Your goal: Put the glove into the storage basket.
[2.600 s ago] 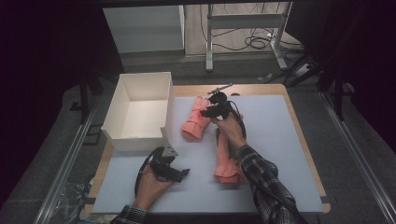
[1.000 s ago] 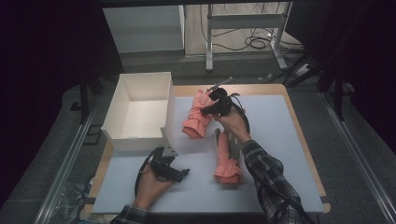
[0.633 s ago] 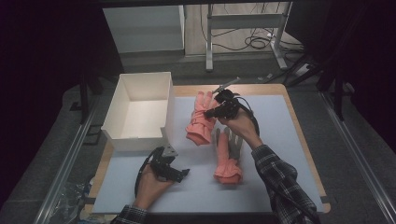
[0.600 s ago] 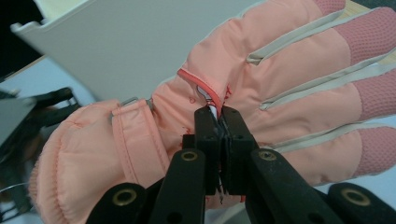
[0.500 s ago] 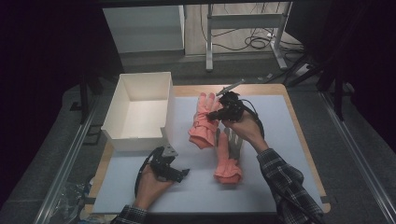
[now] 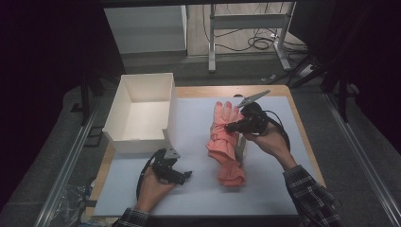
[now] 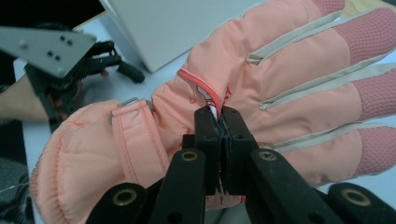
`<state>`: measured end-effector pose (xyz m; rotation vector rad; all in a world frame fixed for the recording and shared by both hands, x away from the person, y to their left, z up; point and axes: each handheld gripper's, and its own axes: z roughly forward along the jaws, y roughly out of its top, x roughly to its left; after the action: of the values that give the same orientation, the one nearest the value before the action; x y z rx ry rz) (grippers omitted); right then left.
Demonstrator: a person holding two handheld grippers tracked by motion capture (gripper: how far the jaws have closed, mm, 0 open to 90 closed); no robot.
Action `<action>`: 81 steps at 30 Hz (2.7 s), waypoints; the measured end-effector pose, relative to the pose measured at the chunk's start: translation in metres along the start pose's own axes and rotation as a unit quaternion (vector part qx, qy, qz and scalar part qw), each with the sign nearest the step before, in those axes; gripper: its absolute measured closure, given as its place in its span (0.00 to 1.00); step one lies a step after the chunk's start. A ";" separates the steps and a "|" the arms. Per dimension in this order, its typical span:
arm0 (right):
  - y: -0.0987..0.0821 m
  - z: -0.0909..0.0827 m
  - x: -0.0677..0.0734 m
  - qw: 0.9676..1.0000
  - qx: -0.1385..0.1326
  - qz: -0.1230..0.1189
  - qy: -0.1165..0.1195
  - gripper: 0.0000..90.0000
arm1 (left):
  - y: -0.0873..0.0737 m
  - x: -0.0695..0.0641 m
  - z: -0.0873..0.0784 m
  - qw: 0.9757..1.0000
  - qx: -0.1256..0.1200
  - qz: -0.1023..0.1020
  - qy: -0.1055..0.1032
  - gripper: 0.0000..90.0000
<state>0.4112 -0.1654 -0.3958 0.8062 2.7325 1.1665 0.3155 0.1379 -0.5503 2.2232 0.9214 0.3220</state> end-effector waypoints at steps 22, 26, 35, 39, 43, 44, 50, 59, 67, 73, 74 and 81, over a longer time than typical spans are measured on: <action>-0.054 0.010 0.008 0.998 0.059 -0.024 0.010 0.96 | 0.000 0.000 0.000 1.000 -0.001 -0.001 0.000 0.00; -0.057 0.017 0.006 0.998 0.063 -0.028 0.004 0.95 | 0.000 0.000 0.000 1.000 -0.001 -0.001 0.000 0.00; -0.069 0.030 0.002 0.998 0.057 -0.027 -0.001 0.86 | 0.000 0.000 0.000 1.000 0.000 0.000 -0.001 0.00; -0.070 0.024 0.003 0.999 0.037 -0.018 -0.011 0.73 | 0.000 0.000 0.000 1.000 -0.001 -0.001 0.000 0.00; -0.070 0.013 0.001 1.000 0.003 0.000 -0.020 0.66 | 0.000 0.000 0.000 1.000 -0.001 -0.001 0.000 0.00; -0.071 0.010 0.001 1.000 -0.007 0.003 -0.025 0.65 | 0.000 0.000 0.000 1.000 -0.001 -0.001 0.000 0.00; -0.084 -0.007 -0.004 0.997 -0.041 0.012 -0.060 0.65 | 0.000 0.000 0.000 1.000 -0.002 -0.001 0.000 0.00; -0.122 -0.011 0.002 0.994 -0.049 0.022 -0.091 0.76 | 0.000 0.000 0.000 1.000 -0.001 -0.001 -0.001 0.00; -0.158 0.003 0.022 0.996 -0.032 0.027 -0.080 0.82 | 0.000 -0.001 0.000 1.000 -0.002 -0.003 -0.001 0.00; -0.173 0.011 0.036 0.997 -0.025 0.025 -0.070 0.82 | 0.000 -0.001 0.000 1.000 -0.002 -0.003 -0.001 0.00; -0.174 0.012 0.039 0.997 -0.025 0.023 -0.068 0.82 | 0.000 0.000 0.000 1.000 -0.002 -0.002 -0.001 0.00; -0.175 0.022 0.048 0.997 -0.030 0.016 -0.072 0.81 | 0.000 -0.001 0.000 1.000 -0.002 -0.002 -0.001 0.00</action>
<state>0.2984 -0.2279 -0.5253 0.8921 2.5666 1.1418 0.3152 0.1374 -0.5505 2.2178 0.9246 0.3198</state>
